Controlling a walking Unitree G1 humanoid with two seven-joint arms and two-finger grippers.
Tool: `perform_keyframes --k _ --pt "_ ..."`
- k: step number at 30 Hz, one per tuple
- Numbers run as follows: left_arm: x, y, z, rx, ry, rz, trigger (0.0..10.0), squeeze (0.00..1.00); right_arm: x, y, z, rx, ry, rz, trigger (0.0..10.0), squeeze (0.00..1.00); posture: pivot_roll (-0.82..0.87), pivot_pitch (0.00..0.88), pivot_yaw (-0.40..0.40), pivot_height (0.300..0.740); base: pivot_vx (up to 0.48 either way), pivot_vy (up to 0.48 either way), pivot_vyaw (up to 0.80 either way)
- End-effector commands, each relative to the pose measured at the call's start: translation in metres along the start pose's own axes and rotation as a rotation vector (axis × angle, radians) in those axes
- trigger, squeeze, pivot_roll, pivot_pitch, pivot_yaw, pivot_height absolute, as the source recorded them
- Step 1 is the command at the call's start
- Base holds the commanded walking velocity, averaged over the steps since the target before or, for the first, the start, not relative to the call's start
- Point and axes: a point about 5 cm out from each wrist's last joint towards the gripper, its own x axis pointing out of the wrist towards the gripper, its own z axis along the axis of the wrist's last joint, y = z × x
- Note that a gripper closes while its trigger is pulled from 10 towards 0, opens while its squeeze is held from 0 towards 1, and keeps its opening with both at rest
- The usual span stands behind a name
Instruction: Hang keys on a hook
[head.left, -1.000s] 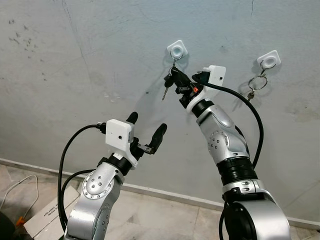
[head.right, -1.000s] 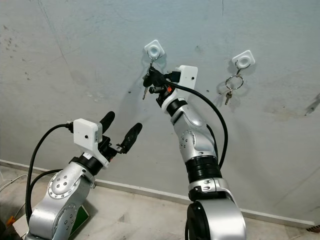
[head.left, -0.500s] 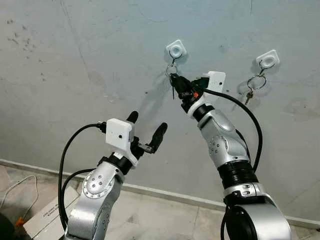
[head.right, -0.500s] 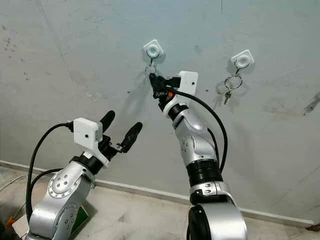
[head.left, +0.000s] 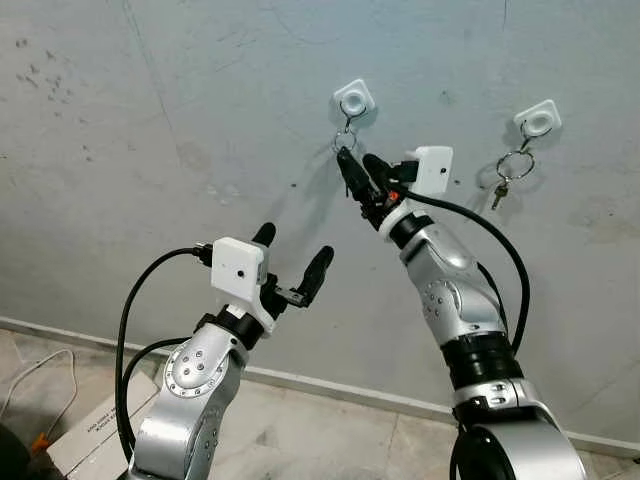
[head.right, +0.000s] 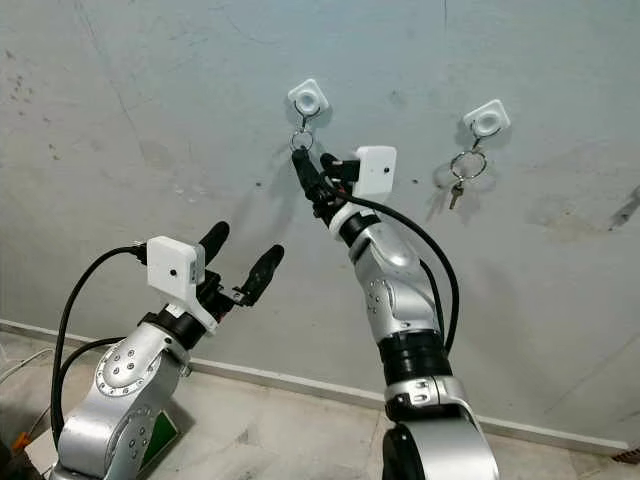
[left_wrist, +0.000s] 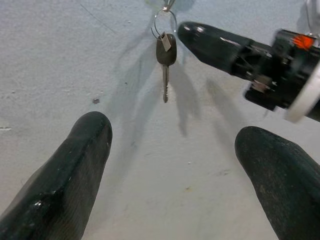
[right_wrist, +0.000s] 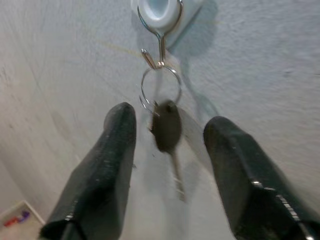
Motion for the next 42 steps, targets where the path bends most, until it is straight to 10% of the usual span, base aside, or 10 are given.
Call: perform_keyframes --k 1,16,32,40,41,42 --pt "-0.002 0.003 -0.003 0.014 0.015 0.019 10.0 0.00 -0.003 0.003 0.006 -0.053 -0.011 0.006 10.0 1.00 0.05 0.024 0.024 0.740 0.000 0.000 0.00" --pt "-0.020 0.012 -0.017 0.030 0.067 0.093 10.0 0.00 -0.068 0.023 0.002 -0.222 0.020 -0.011 10.0 1.00 0.04 0.028 0.022 0.740 0.000 0.000 0.00" --pt "-0.075 0.037 -0.036 0.016 0.224 0.226 10.0 0.00 -0.154 -0.013 -0.017 -0.302 0.252 -0.282 10.0 1.00 0.03 0.037 0.028 0.740 0.000 0.000 0.00" --pt "-0.076 0.040 -0.040 0.002 0.246 0.248 10.0 0.00 -0.158 -0.017 -0.018 -0.313 0.272 -0.301 10.0 1.00 0.02 0.033 0.030 0.740 0.000 0.000 0.00" --pt "-0.075 0.041 -0.040 0.004 0.247 0.254 10.0 0.00 -0.157 -0.017 -0.018 -0.314 0.276 -0.306 10.0 0.00 0.02 0.028 0.029 0.740 0.000 0.000 0.00" --pt "-0.073 0.043 -0.040 0.007 0.249 0.268 10.0 0.00 -0.155 -0.018 -0.018 -0.302 0.278 -0.309 10.0 0.00 0.02 0.026 0.025 0.740 0.000 0.000 0.00"
